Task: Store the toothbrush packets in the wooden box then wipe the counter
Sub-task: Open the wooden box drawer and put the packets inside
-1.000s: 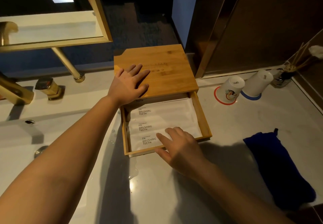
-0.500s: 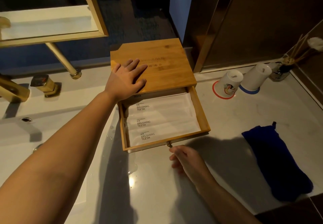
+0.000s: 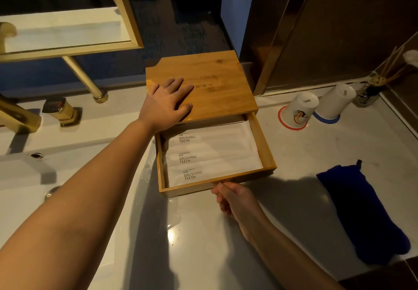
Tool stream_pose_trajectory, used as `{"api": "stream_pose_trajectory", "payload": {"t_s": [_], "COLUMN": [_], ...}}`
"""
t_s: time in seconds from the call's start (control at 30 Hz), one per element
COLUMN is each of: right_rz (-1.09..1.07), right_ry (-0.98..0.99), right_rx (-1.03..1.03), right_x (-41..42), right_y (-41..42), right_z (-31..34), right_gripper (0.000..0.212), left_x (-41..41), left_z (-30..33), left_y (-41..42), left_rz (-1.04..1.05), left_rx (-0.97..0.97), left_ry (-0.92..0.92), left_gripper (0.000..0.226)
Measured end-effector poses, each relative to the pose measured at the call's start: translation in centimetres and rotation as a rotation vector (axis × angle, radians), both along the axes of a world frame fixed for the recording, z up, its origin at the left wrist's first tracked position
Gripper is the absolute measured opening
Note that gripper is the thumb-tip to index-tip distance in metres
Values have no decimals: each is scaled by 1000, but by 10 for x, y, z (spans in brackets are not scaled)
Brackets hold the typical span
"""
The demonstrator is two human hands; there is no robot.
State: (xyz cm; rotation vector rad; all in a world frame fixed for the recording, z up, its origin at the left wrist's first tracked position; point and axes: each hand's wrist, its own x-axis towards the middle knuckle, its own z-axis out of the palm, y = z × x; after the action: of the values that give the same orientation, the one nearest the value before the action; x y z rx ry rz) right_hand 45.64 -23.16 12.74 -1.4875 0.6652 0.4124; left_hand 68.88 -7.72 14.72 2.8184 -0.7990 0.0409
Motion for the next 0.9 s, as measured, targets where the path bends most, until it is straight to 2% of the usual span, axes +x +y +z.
{"api": "stream_pose_trajectory", "payload": {"t_s": [0.2, 0.43, 0.9], "right_rz": [-27, -69, -88], "right_ry": [-9, -38, -122], "right_rx": [22, 7, 224], "right_x": [8, 55, 130], "right_y": [7, 5, 3], "right_z": [-8, -18, -7], "right_gripper": [26, 30, 29], "left_x": [0, -1, -2], "left_z": [-2, -3, -4], "left_y": [1, 1, 0], "left_rz": [2, -3, -9], "left_rx": [4, 2, 7], "left_ry": [11, 5, 3], "left_gripper": [61, 60, 59]}}
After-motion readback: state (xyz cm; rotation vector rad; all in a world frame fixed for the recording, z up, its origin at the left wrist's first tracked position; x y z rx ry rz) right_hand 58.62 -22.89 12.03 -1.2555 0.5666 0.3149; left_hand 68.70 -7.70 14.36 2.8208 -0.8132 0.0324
